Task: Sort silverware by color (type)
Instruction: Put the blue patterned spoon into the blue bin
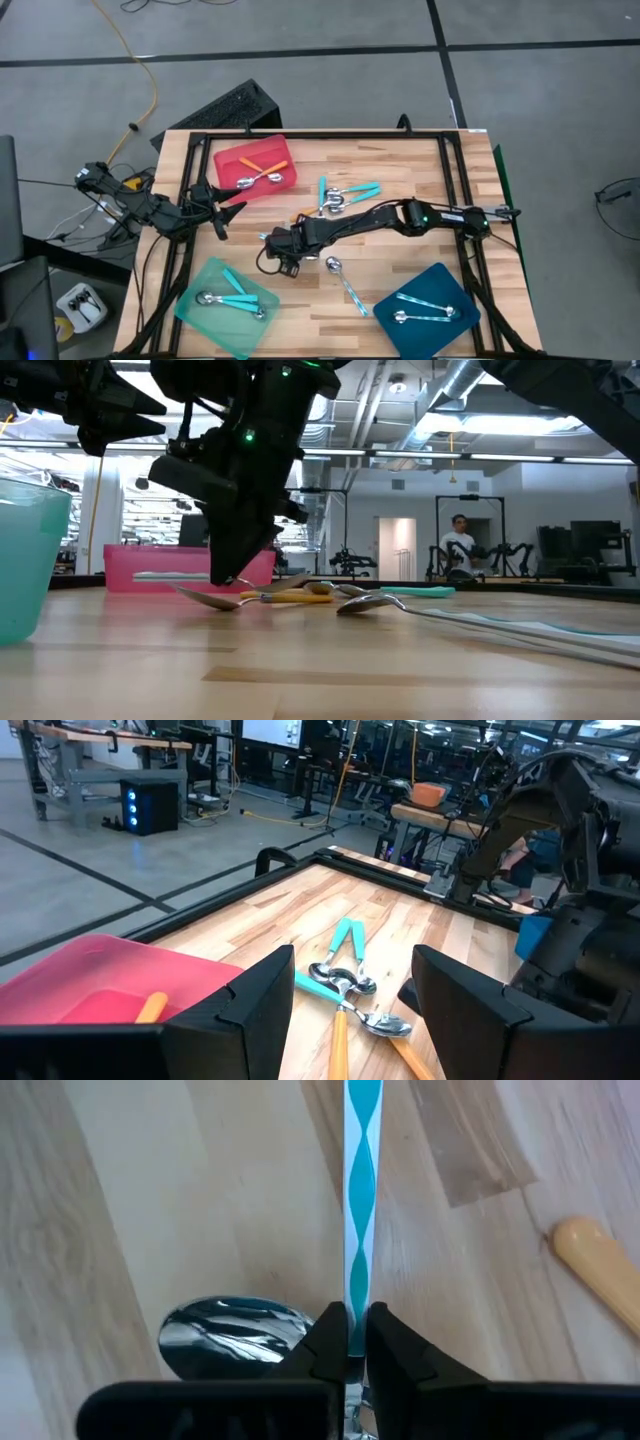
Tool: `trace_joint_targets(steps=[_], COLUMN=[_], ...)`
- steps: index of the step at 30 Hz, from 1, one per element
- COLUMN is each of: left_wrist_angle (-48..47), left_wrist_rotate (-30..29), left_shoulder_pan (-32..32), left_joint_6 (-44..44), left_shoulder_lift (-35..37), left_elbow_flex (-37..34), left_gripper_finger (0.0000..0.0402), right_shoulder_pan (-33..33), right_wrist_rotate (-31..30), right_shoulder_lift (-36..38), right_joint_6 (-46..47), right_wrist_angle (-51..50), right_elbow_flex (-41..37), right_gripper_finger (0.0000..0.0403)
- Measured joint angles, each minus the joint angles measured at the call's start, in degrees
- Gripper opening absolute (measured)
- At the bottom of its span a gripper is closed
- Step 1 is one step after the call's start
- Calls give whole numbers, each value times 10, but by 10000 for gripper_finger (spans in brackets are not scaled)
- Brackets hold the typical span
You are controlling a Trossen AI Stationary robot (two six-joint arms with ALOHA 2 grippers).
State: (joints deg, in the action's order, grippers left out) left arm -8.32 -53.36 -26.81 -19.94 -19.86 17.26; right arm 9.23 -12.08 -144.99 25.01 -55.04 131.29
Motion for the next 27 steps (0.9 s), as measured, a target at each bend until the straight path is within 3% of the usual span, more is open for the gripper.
trace_joint_targets(steps=[8, 27], left_wrist_angle=[0, 0], left_wrist_rotate=[0, 0], left_shoulder_pan=[0, 0], left_joint_6=[1, 7], left_shoulder_lift=[0, 0], left_elbow_flex=[0, 0], left_gripper_finger=[190, 190], right_shoulder_pan=[0, 0], right_wrist_rotate=[0, -3], right_shoulder_lift=[1, 55], right_joint_6=[-34, -76], right_wrist_angle=[-47, -89], right_elbow_flex=[36, 38], right_gripper_finger=[44, 44])
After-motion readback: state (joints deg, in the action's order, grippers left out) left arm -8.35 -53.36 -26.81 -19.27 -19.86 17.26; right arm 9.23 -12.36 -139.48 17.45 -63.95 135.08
